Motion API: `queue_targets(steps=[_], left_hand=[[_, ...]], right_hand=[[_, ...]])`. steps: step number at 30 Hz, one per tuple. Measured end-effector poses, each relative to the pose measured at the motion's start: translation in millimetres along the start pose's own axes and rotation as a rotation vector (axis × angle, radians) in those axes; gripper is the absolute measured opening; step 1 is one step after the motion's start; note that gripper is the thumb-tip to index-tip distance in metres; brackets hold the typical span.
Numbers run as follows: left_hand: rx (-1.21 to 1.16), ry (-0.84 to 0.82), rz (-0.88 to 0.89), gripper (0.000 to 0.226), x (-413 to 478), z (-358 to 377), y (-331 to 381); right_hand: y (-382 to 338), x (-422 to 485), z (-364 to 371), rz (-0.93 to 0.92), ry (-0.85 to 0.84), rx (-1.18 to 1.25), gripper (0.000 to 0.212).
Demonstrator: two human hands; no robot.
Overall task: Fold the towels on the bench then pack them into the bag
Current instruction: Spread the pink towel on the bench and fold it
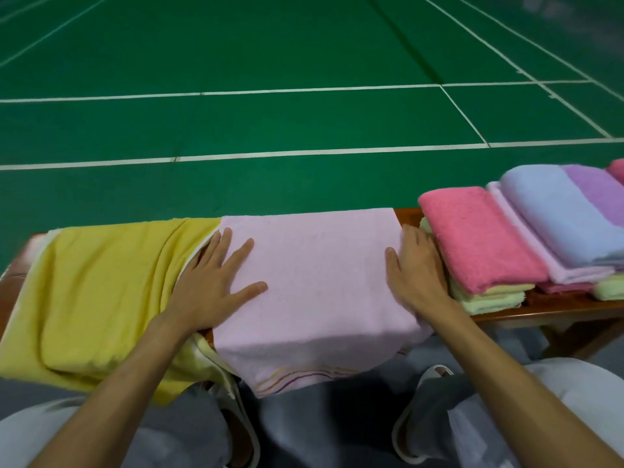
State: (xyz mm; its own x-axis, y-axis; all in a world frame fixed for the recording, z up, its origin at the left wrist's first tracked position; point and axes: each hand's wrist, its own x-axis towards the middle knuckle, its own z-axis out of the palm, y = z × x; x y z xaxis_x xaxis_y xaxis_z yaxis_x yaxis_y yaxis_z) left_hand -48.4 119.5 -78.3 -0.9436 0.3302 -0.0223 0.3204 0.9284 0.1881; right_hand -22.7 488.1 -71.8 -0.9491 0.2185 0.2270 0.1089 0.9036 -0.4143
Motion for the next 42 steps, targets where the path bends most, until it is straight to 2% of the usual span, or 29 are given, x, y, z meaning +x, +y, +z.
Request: queue_targets(steps=[3,6,9,11,13,16,17,19,20,22,24,26,29,32,33,39,42], left_hand=[[-0.106,0.112,-0.114,0.097,0,-2,8],[-0.079,0.295,-0.357,0.075,-1,-4,23],[-0.191,0.205,-0.512,0.044,-1,-13,31],[-0.273,0.111,-0.532,0.038,4,-18,27],[-0.43,0.067,-0.531,0.036,7,-28,25],[-0.991,0.065,-0.485,0.03,8,-51,24],[-1.117,0.054,-0.453,0.025,7,-59,25],[-1.225,0.026,-0.343,0.016,2,-78,27],[-1.255,0.001,-0.285,0.028,-1,-87,28],[-1.3,-0.069,-0.168,0.048,-6,-98,25],[-1.267,-0.08,-0.107,0.047,-11,-105,19],[-1.238,0.017,-0.14,0.038,-13,-113,10],[-1.195,0.17,-0.173,0.057,-15,-124,5],[-1.026,0.303,-0.222,0.026,-13,-127,11],[-0.947,0.325,-0.242,0.022,-13,-128,13],[-0.517,0.286,-0.278,0.014,-8,-130,2],[-0.445,0.222,-0.252,0.006,5,-137,7]], right_hand=[[-8,2,-3,0.098,0.016,-0.036,0.035],[-12,2,-4,0.16,-0.033,-0.034,0.029],[-17,4,-8,0.122,-0.097,0.026,0.026],[-21,8,-16,0.156,-0.141,0.245,0.019],[-22,10,-27,0.173,-0.223,0.504,0.034],[-22,10,-46,0.093,-0.347,0.778,0.07],[-21,9,-53,0.063,-0.39,0.85,0.07],[-20,10,-70,0.029,-0.446,0.935,0.043],[-18,12,-76,0.032,-0.434,0.959,0.032],[-13,16,-89,0.017,-0.407,1.008,0.023],[-11,22,-102,-0.024,-0.385,0.977,0.023],[-3,30,-113,-0.038,-0.375,0.916,0.024],[10,39,-127,-0.083,-0.454,0.848,0.029],[7,42,-135,-0.08,-0.47,0.868,0.032],[6,42,-137,-0.075,-0.462,0.866,0.031],[0,48,-139,-0.106,-0.274,0.517,0.019],[-8,57,-146,-0.163,-0.135,0.406,0.01]])
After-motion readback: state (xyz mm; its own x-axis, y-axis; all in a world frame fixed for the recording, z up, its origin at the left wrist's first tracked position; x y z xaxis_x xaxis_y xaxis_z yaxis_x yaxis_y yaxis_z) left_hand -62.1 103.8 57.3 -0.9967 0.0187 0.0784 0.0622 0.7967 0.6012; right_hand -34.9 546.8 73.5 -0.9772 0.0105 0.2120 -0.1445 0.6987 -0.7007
